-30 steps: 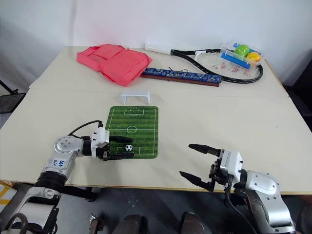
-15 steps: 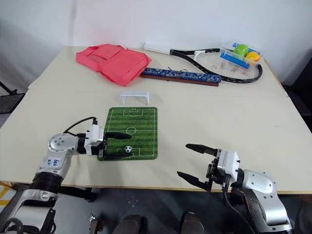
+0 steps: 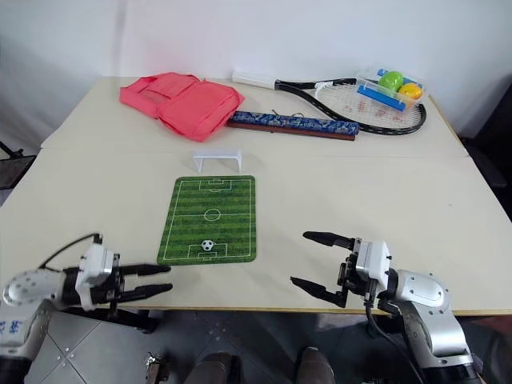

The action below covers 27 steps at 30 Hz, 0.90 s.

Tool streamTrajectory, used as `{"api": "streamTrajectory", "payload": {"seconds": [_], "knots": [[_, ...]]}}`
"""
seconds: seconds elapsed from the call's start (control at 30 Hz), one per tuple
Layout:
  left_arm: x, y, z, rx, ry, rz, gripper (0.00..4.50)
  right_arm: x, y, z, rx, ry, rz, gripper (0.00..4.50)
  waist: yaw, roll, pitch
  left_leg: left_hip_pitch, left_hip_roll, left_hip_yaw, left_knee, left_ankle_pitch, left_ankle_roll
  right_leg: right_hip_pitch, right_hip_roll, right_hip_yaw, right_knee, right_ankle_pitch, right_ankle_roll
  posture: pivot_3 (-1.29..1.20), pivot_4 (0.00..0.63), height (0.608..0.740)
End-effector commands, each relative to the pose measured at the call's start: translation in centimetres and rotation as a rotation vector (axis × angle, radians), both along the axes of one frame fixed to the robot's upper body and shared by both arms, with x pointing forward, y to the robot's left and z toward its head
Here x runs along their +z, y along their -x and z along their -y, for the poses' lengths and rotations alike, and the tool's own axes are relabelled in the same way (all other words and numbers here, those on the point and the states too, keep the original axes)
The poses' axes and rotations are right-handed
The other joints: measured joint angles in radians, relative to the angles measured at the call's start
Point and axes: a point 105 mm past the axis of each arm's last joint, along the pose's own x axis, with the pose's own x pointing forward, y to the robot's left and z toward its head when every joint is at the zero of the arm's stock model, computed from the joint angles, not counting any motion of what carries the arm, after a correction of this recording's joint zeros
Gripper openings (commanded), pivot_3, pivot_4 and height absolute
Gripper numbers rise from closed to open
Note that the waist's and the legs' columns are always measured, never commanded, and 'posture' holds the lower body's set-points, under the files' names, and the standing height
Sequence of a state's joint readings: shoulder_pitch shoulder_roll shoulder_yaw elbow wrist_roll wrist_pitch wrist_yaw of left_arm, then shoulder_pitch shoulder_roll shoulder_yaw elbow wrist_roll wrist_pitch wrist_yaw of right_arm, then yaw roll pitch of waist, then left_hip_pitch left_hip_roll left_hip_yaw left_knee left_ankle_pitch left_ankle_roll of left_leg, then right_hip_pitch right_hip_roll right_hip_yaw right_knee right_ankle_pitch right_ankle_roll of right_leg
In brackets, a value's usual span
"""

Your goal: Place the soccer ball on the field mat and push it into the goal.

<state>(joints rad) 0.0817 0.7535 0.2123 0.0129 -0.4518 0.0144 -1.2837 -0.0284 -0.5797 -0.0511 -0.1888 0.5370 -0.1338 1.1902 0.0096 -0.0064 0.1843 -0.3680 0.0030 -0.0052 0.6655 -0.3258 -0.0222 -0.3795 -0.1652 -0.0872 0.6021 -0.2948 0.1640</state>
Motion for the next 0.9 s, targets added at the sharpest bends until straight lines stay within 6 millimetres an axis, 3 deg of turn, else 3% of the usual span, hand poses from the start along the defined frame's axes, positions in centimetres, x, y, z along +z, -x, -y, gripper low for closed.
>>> {"api": "streamTrajectory", "payload": {"seconds": [0.03,0.1,0.33,0.6,0.8,0.9], "knots": [[1.0,-0.1,2.1,-0.04,0.051,0.056,0.38,1.3,-0.1,0.1,0.012,-0.008,0.081,4.5,0.009,0.0,0.0,0.0,0.0,0.0,0.001,0.0,0.0,0.001,0.0,0.0,0.0,0.0,0.0,0.0,0.15,0.74],[0.9,-0.1,2.8,-0.051,0.067,0.055,0.02,1.4,-0.4,0.1,0.005,-0.013,0.092,4.5,0.013,0.0,0.0,0.0,0.0,0.0,0.001,0.0,0.0,0.001,0.0,0.001,0.0,0.0,0.0,0.0,0.15,0.74],[0.8,-2.4,5.4,-0.078,0.112,0.074,0.02,1.4,-0.3,0.5,-0.021,-0.018,0.101,4.5,0.014,0.001,0.0,0.0,0.0,0.0,0.001,0.0,0.0,0.001,0.0,0.0,0.0,0.0,0.0,0.0,0.15,0.74],[0.4,-5.8,6.5,-0.085,0.098,0.085,0.02,1.0,-0.2,1.8,-0.118,-0.007,0.079,4.5,0.014,0.001,0.0,0.001,-0.001,0.001,0.001,0.0,0.0,0.001,0.0,0.0,0.0,0.0,0.0,0.0,0.15,0.74],[1.3,-9.8,7.1,-0.038,0.141,0.123,0.02,1.6,-0.2,2.9,-0.277,-0.049,0.104,4.5,0.016,0.001,0.0,0.0,-0.001,0.001,0.001,0.0,0.0,0.001,0.0,0.0,0.0,0.001,0.0,0.0,0.15,0.74],[2.6,-13.8,7.0,0.114,0.136,0.227,0.02,1.9,-0.9,4.1,-0.439,-0.069,0.146,4.5,0.017,0.001,0.0,0.0,-0.001,0.001,0.002,0.0,0.0,0.001,0.0,0.0,0.0,0.001,0.001,0.0,0.15,0.74]]}}
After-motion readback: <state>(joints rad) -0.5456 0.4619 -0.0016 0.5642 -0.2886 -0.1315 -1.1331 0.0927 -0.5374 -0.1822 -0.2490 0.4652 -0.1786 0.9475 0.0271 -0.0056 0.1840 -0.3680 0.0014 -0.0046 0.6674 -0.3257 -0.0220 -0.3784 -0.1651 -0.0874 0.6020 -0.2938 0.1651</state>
